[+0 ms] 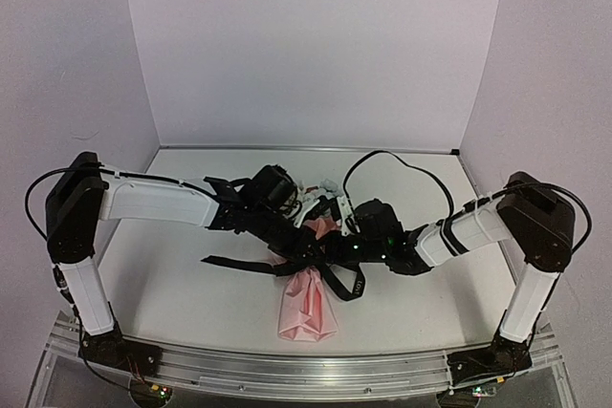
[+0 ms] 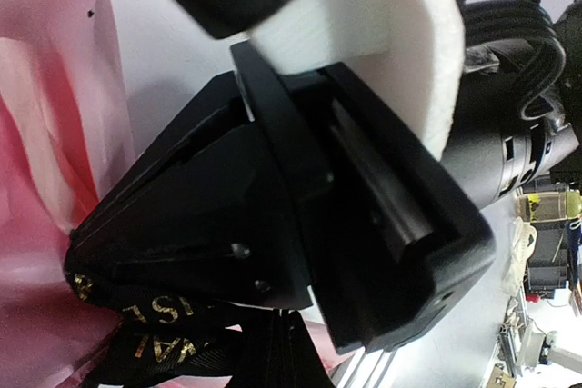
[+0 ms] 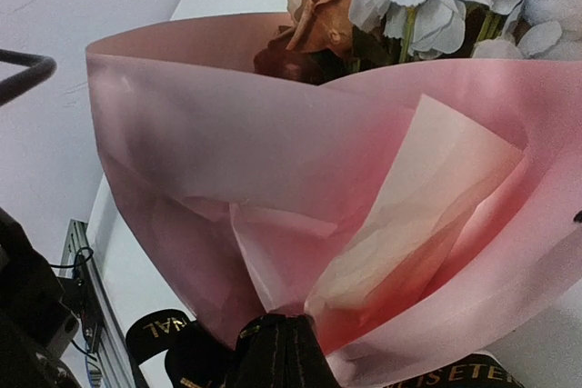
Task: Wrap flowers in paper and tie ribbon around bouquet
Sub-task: Cross the ribbon over the folded bouquet.
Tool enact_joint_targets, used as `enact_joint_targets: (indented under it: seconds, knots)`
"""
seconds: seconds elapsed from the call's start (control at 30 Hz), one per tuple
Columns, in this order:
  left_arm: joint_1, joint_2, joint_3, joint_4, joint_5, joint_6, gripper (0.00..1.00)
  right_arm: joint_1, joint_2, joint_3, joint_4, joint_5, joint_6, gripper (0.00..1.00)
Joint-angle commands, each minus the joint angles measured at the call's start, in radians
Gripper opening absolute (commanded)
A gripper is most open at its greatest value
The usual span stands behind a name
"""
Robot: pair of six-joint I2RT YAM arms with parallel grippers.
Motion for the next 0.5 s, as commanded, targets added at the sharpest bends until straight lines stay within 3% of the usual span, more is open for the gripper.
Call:
enact_joint_targets:
  seconds: [0.0,0.2,0.47]
  knots:
    - [-0.033,0.015,0.084,0.002,0.059,-0.031,0.03,-0.019,0.028,0.044,0.031,-0.083,0.029,0.0]
    - [-0.04,0.045,0.12,0.002,0.08,-0.052,0.03,-0.027,0.053,0.069,0.031,-0.128,0.049,0.0]
    - [-0.035,0.024,0.09,0.147,0.103,-0.229,0.06,-0.046,0.062,0.092,0.03,-0.169,0.056,0.0]
